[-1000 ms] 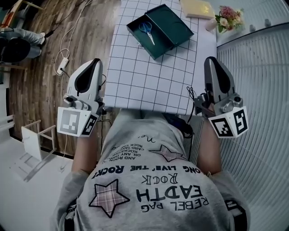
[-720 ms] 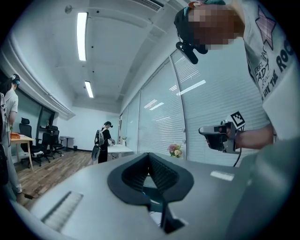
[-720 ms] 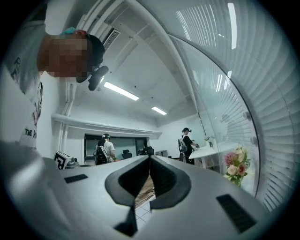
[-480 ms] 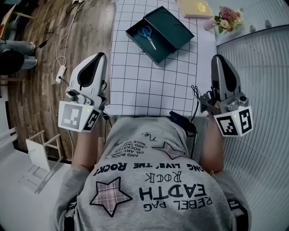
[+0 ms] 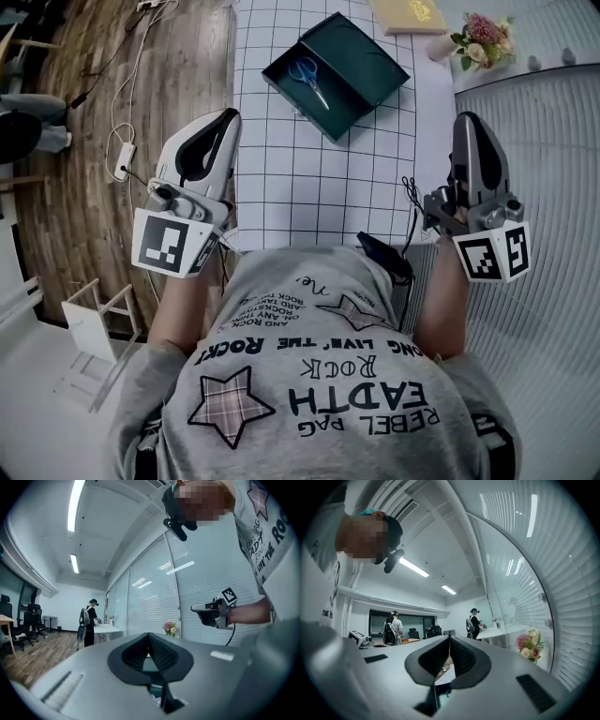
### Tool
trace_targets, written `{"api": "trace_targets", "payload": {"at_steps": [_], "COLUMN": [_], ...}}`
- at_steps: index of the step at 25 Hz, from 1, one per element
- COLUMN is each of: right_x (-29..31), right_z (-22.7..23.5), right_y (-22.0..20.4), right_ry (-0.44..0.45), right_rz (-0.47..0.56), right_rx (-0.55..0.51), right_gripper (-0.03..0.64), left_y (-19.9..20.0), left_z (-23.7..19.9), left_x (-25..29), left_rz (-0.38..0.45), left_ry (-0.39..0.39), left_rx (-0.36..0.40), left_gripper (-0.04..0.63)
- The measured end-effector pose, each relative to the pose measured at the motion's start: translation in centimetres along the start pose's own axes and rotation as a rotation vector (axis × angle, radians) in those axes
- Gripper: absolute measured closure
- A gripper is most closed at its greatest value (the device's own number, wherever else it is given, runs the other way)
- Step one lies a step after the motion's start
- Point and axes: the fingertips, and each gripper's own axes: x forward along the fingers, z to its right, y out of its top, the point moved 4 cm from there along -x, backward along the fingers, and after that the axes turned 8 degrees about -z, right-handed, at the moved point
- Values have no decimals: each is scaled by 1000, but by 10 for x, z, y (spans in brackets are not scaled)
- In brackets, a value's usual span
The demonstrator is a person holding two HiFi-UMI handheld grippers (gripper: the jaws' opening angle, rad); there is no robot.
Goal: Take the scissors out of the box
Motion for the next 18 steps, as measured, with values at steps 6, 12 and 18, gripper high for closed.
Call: {"api": "trace_targets", "payload": {"at_steps": [6,12,18], "right_x": [28,51,68], "right_z": [8,16,20], "right_y": [-7,-15,-25], "right_ry": [71,143,191], "right_rz": [-34,-65,-91], "right_rx": [18,31,48], "right_gripper": [601,601,601], "left_y": [-12,-14,-12], "left_z": [2,-5,-25], "left_x": [20,32,38], "left_rz": [-6,-2,5], "left_ry": [12,74,155], "left_rx": [-108,-126,-121], "left_gripper": [586,586,586]}}
